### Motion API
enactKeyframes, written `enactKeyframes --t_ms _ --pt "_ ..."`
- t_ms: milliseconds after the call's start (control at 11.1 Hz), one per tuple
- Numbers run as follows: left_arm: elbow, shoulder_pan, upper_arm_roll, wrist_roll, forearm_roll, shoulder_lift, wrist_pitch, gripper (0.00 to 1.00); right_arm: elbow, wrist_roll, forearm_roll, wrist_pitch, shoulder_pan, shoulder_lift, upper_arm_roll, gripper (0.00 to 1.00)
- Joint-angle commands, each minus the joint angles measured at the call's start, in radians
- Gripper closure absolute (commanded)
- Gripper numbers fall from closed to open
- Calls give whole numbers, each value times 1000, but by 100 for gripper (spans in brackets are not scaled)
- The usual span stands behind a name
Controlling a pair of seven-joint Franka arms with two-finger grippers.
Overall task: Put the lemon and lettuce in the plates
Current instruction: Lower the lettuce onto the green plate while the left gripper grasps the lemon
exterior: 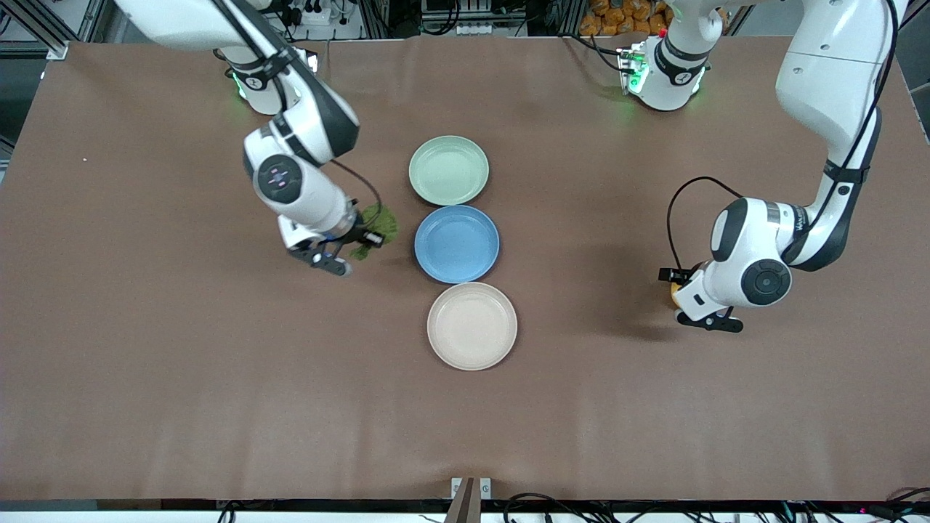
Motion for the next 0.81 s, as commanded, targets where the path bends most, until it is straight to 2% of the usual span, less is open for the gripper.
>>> enactKeyframes --t_ms 0,90,180,270,360,450,721 --pt "49 -5 1 15 24 47 10 0 -13 168 5 10 111 -11 27 100" --pt "52 -4 1 15 27 54 10 0 -18 231 5 13 144 -6 52 100" --pt "52 -4 1 29 30 54 10 28 -44 265 4 37 180 -2 66 100" --pt "50 1 1 37 30 54 10 85 -91 289 4 92 213 -2 77 100" --pt "50 1 1 35 29 53 10 100 -128 317 1 140 245 3 84 100" --pt "52 1 1 35 29 50 10 100 -146 345 -7 157 280 18 84 100" --pt "93 -5 -2 16 12 36 9 100 -151 496 -152 183 342 92 84 100"
